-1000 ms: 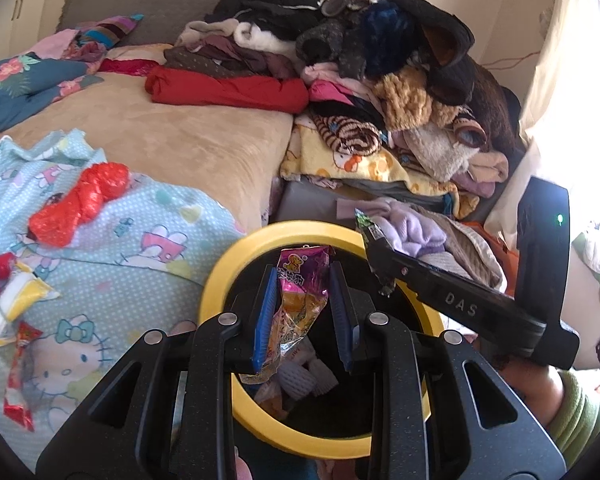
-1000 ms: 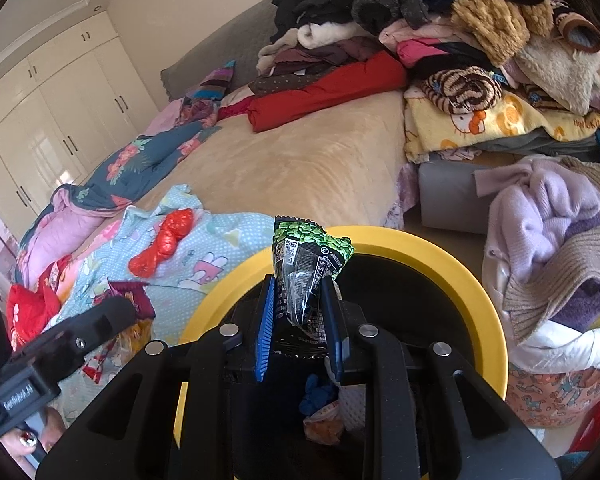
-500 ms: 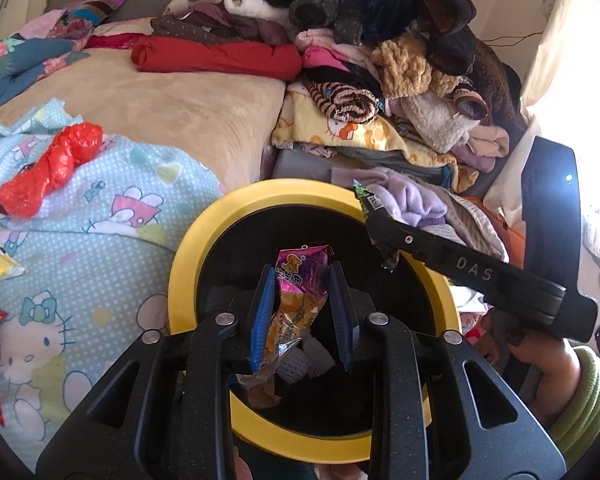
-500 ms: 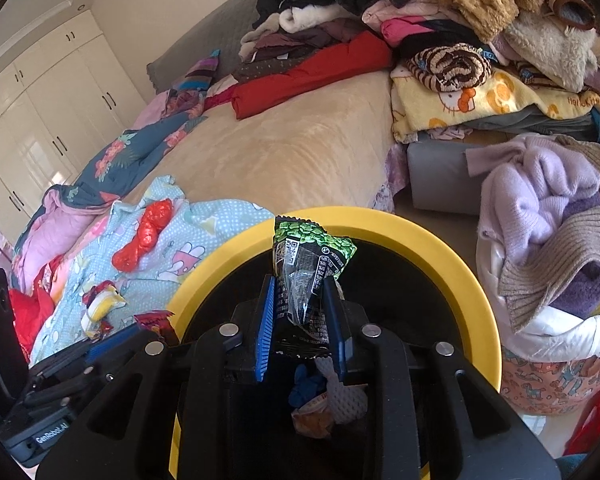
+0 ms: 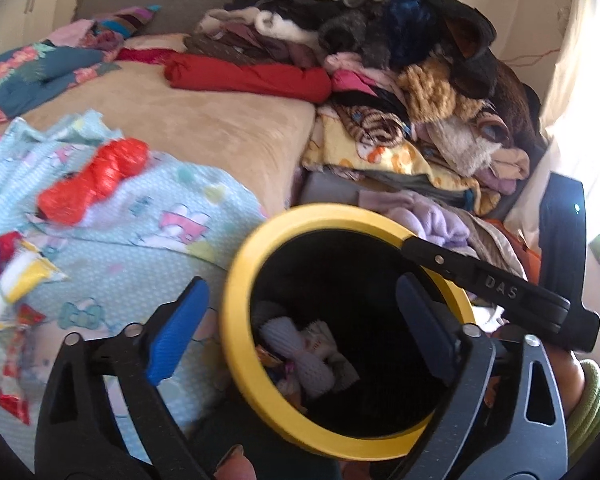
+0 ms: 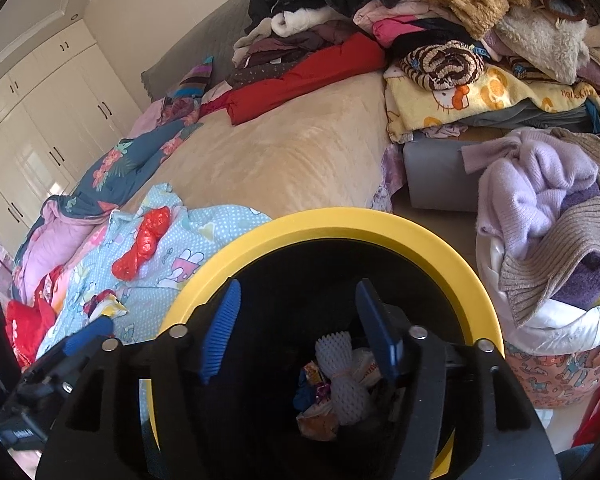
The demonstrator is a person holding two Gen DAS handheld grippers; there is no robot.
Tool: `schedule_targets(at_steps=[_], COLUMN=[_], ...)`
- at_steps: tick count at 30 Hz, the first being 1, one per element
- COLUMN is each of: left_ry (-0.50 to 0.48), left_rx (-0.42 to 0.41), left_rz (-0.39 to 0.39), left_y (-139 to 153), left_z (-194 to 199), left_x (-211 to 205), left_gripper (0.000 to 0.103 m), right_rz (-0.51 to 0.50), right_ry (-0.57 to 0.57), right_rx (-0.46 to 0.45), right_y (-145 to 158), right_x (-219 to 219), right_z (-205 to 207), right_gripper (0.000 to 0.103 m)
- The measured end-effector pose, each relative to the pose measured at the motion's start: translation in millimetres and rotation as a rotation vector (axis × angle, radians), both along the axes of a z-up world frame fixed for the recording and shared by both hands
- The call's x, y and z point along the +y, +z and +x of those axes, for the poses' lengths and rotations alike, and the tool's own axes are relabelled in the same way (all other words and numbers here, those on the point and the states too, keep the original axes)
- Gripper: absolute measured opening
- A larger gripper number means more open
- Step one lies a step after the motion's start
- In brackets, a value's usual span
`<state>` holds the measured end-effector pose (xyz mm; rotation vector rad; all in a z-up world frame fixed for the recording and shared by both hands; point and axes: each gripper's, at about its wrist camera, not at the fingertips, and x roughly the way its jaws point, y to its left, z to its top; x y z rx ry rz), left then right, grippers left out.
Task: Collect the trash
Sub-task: 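Open both tools to drop the wrappers and black packet into the bin, then grasp the purple wrapper with the left tool while the right tool grasps the red candy packet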
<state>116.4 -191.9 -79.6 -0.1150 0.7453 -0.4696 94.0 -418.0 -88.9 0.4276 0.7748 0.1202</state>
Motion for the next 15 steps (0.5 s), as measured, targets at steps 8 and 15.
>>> schedule_targets(at_steps=[8, 15], left_ry=[0.091, 0.148], left_rx=[-0.063, -0.086], left_rz=[0.005, -0.015], left_y=[17.1, 28.2], left_z=[-0.8, 1.2], left_x=[33.6, 59.7], left_gripper=[0.089, 0.089], right_rz=[-0.019, -0.063], right_ry=[-0.006, 0.043], right_rx=[-0.040, -0.077], right_y=[12.0, 24.9], right_x=[13.2, 41.5], right_z=[-4.2, -7.6], right_gripper=[0.067, 0.070])
